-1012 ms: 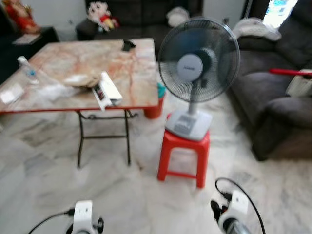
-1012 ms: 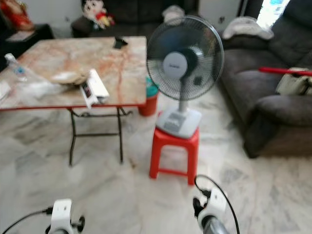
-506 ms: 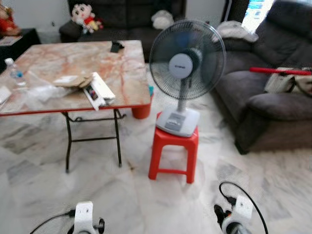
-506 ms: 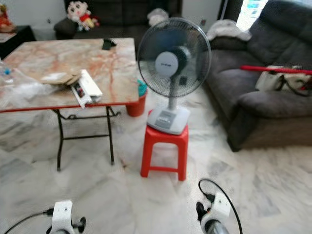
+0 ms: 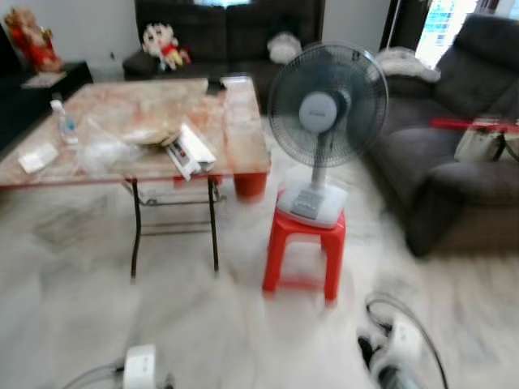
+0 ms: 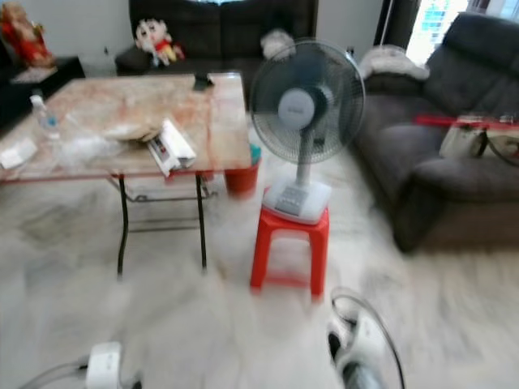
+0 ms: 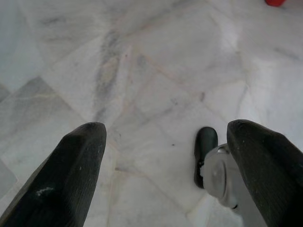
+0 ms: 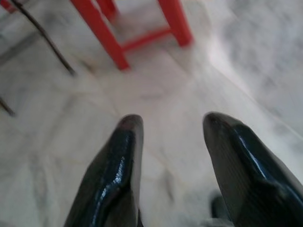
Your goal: Picking trash to rubbish bin
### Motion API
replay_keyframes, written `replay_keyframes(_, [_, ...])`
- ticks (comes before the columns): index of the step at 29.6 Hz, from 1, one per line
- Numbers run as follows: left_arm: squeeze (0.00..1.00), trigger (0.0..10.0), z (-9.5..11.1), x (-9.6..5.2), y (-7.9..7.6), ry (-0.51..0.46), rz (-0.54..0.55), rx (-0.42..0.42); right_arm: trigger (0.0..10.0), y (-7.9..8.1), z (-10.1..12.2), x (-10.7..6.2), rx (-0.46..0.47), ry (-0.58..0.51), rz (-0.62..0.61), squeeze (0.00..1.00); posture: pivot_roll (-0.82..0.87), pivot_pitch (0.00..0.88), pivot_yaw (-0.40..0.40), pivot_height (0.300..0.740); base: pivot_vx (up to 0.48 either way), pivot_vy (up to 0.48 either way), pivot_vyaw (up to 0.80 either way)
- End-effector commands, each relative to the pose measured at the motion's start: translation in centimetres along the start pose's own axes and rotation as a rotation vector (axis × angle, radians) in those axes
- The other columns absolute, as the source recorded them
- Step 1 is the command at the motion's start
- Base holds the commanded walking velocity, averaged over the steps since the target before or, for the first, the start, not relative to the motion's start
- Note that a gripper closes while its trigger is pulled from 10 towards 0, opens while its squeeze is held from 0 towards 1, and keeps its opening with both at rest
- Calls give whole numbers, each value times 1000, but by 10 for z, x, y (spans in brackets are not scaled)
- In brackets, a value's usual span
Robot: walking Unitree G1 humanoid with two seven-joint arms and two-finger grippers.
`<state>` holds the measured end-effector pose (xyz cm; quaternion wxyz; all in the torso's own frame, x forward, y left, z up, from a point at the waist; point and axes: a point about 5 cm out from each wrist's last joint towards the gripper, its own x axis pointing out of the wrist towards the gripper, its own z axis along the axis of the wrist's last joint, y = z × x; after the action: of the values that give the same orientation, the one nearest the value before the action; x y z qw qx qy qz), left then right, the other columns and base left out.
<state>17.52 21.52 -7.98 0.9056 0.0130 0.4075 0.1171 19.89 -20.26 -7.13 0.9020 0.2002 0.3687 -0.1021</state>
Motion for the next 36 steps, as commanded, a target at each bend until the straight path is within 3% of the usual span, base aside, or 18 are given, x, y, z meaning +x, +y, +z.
replay_keyframes(1, [0,10000,3,1,-7,-7,-11,-13,10000,-4,5,0,-9,-8,-7,0,24,0,2,740,0,0,0])
replay_keyframes(25, [0,10000,4,1,-10,3,-12,-30,10000,-1,10,2,-64,-7,6,0,31,0,-8,740,0,0,40])
replay_keyframes(36, [0,10000,2,1,-10,10,-11,-32,10000,-2,7,1,-37,-5,1,0,31,0,-11,740,0,76,106])
